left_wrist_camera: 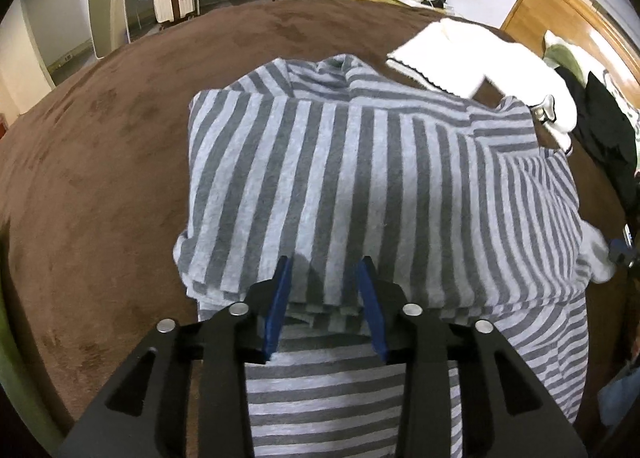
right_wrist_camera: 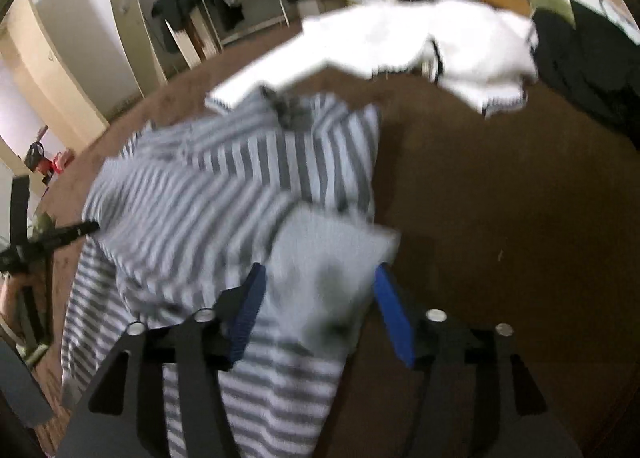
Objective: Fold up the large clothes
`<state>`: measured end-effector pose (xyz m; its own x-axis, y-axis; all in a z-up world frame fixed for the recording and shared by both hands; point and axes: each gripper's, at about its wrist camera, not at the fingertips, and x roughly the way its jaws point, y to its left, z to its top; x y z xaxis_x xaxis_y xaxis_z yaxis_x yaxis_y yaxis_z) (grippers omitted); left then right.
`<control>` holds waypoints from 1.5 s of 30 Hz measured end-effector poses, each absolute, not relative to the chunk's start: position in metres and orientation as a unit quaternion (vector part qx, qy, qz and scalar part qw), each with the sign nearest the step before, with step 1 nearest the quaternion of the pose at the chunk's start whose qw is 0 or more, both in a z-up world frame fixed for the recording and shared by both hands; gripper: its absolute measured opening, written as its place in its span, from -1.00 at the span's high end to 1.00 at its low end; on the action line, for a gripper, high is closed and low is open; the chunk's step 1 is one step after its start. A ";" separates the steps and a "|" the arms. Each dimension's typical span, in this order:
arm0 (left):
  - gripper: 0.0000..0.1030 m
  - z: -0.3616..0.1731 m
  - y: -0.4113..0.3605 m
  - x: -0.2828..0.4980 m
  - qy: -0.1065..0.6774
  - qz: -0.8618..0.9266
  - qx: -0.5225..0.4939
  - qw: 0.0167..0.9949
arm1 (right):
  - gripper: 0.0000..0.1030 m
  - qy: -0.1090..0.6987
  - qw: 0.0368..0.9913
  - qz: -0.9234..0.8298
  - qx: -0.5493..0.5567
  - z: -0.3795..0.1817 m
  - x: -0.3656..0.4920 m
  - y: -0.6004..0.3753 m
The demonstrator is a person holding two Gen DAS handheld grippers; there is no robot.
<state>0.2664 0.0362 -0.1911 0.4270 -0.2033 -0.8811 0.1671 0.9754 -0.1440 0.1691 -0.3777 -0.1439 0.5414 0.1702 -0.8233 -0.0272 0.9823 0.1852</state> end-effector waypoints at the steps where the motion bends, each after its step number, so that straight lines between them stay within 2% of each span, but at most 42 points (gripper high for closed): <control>1: 0.15 -0.190 0.035 0.267 0.523 -0.111 -0.017 0.845 | -0.15 0.473 0.876 0.061 0.068 -0.140 0.176 -0.377; 7: 0.12 -0.191 0.024 0.268 0.526 -0.119 -0.012 0.842 | -0.15 0.495 0.860 0.117 0.029 -0.147 0.221 -0.354; 13: -0.04 -0.194 0.027 0.269 0.527 -0.118 -0.014 0.841 | -0.14 0.537 0.828 0.157 -0.037 -0.182 0.255 -0.323; 15: -0.11 -0.196 0.029 0.270 0.527 -0.117 -0.013 0.842 | -0.01 0.539 0.825 0.167 -0.030 -0.188 0.257 -0.324; 18: -0.28 -0.199 0.032 0.271 0.524 -0.108 -0.020 0.845 | 0.43 0.530 0.829 0.174 -0.039 -0.185 0.251 -0.322; 20: -0.38 -0.201 0.034 0.272 0.519 -0.098 -0.026 0.848 | 0.52 0.530 0.828 0.176 -0.047 -0.186 0.251 -0.320; 25: -0.42 -0.205 0.036 0.273 0.515 -0.092 -0.034 0.852 | 0.81 0.528 0.831 0.167 -0.045 -0.185 0.259 -0.318; 29: -0.52 -0.203 0.036 0.275 0.511 -0.084 -0.023 0.855 | 0.82 0.494 0.854 0.154 -0.059 -0.172 0.257 -0.314; 35: -0.52 -0.198 0.043 0.277 0.501 -0.062 -0.022 0.863 | 0.83 0.451 0.879 0.146 -0.052 -0.141 0.274 -0.316; 40: -0.56 -0.204 0.044 0.281 0.504 -0.058 -0.015 0.861 | 0.81 0.478 0.866 0.139 -0.053 -0.152 0.283 -0.319; 42: -0.60 -0.210 0.043 0.282 0.504 -0.057 -0.010 0.861 | 0.69 0.510 0.849 0.131 -0.051 -0.172 0.284 -0.322; 43: -0.61 -0.212 0.043 0.281 0.503 -0.057 -0.011 0.862 | 0.46 0.524 0.840 0.127 -0.056 -0.183 0.284 -0.323; 45: -0.63 -0.215 0.045 0.281 0.502 -0.057 -0.015 0.863 | 0.43 0.530 0.837 0.123 -0.056 -0.195 0.279 -0.325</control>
<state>0.2808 0.0450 -0.2146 0.4901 -0.1129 -0.8643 0.0830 0.9931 -0.0826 0.2795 -0.3245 -0.1953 0.4073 0.1460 -0.9016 -0.2650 0.9636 0.0363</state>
